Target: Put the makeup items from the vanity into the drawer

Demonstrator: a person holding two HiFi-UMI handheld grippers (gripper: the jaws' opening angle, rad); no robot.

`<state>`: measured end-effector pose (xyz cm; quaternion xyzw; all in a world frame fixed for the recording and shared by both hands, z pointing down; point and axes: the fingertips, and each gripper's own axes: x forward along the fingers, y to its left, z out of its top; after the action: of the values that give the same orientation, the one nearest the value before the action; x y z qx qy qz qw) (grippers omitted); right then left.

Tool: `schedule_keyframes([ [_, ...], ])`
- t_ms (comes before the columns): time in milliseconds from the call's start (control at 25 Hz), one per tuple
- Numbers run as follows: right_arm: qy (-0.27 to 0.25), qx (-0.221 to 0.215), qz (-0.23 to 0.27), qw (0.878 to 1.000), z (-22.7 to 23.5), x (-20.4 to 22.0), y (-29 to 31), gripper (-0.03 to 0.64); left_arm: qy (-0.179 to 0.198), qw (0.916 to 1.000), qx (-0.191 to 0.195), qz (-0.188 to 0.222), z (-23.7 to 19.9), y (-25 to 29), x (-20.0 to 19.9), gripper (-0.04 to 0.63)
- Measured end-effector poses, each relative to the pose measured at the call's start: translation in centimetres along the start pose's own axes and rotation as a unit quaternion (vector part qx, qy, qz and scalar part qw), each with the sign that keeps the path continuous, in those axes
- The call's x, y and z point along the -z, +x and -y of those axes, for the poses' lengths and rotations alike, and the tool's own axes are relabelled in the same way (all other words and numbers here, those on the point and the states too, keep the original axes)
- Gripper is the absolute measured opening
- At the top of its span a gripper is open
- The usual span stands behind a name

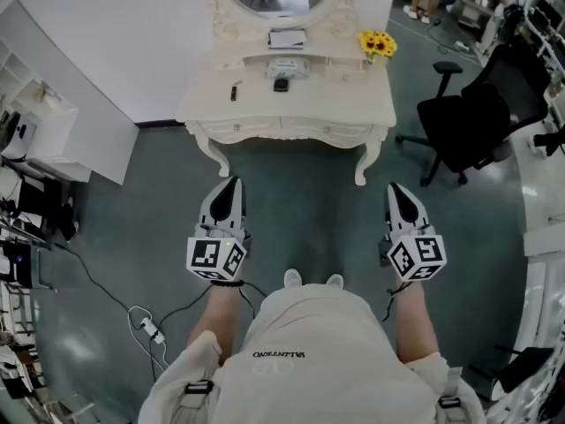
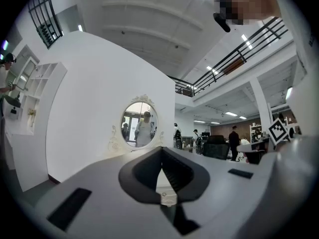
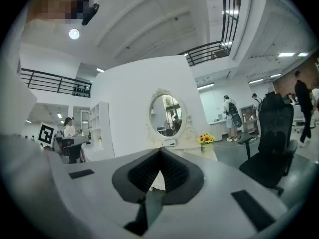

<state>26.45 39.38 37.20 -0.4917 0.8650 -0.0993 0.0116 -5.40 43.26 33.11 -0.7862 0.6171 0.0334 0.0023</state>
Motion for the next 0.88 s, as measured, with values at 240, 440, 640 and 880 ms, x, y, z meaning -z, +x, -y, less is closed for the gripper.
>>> schedule_keyframes([
  [240, 0.008, 0.001, -0.002, 1.000, -0.4, 0.7, 0.2, 0.008, -0.005, 1.0000, 0.006, -0.004, 0.0, 0.0, 0.7, 0.002],
  [440, 0.005, 0.001, -0.004, 1.000, -1.1, 0.9, 0.5, 0.009, -0.008, 0.9999, 0.009, -0.007, -0.5, -0.3, 0.7, 0.002],
  [640, 0.020, 0.006, 0.002, 1.000, -1.6, 0.9, 0.8, 0.009, -0.011, 0.9998, 0.015, -0.006, -0.7, -0.4, 0.8, 0.002],
  [880, 0.025, 0.012, -0.004, 1.000, -3.1, 1.4, 1.9, 0.009, -0.025, 0.9993, 0.028, -0.006, -1.7, -1.0, 1.1, 0.002],
])
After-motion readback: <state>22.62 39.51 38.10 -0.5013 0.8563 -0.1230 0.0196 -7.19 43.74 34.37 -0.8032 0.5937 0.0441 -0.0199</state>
